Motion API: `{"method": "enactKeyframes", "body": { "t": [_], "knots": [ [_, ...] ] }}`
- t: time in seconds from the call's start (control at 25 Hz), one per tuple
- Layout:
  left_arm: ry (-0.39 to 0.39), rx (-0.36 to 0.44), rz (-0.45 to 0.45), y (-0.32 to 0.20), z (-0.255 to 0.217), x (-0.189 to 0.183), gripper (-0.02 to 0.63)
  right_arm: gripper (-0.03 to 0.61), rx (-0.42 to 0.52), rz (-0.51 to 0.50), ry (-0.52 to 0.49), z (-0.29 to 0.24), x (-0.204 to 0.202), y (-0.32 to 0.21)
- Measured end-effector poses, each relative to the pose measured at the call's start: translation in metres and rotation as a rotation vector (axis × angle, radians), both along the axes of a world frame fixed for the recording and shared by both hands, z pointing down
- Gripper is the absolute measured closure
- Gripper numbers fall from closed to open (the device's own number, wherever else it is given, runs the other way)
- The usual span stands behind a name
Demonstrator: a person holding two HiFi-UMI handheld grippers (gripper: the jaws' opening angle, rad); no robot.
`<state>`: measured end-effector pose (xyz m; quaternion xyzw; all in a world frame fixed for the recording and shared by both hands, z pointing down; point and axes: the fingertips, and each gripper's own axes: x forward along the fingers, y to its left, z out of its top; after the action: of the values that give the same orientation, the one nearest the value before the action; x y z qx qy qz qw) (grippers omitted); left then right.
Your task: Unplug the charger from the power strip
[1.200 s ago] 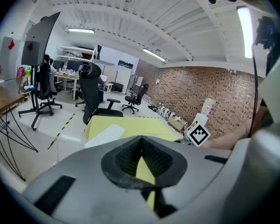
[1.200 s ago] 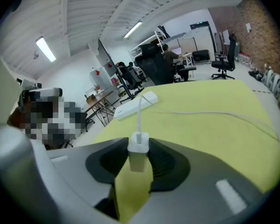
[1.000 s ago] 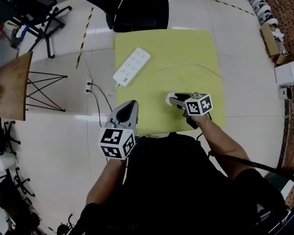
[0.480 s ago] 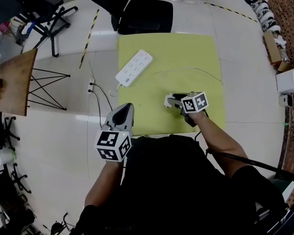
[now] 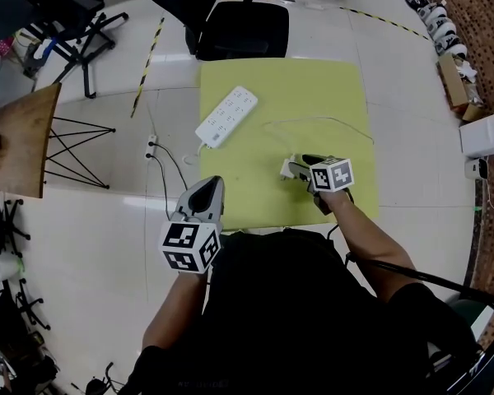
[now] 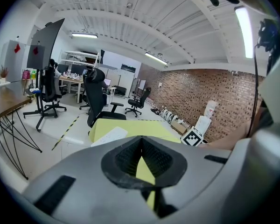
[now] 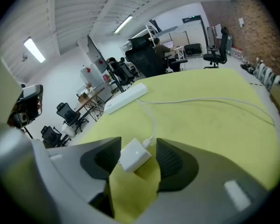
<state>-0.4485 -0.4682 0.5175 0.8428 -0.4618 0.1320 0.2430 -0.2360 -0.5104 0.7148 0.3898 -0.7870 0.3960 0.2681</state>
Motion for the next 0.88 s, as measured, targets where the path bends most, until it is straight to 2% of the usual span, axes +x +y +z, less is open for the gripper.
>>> {"method": "enactKeyframes", "body": {
  "t": [0.16,0.28,0.36,0.44,0.68,0.76,0.88],
  "knots": [
    [0.013,0.005,0.022,0.0,0.0,0.0,0.607,0.361,0.074,0.074,-0.022,-0.034,0.005,0.0],
    [0.023,0.003,0.046,0.002,0.002,0.0,0.607,0.474,0.161,0.071,-0.092,-0.076,-0.013,0.007],
    [0.029,0.004,0.065,0.002,0.002,-0.001,0.607,0.505,0.211,0.059,-0.142,-0.105,-0.029,0.013],
    [0.036,0.007,0.086,0.004,0.001,-0.002,0.607,0.569,0.257,0.056,-0.202,-0.133,-0.043,0.02],
    [0.042,0.01,0.138,0.011,0.003,-0.007,0.607,0.577,0.336,0.107,-0.497,-0.21,-0.078,0.043],
    [0.047,0.016,0.129,0.012,0.001,-0.006,0.607,0.577,0.353,0.091,-0.528,-0.224,-0.081,0.051],
    [0.062,0.041,0.096,0.02,-0.011,-0.003,0.607,0.577,0.353,0.04,-0.492,-0.223,-0.074,0.065]
  ]
}}
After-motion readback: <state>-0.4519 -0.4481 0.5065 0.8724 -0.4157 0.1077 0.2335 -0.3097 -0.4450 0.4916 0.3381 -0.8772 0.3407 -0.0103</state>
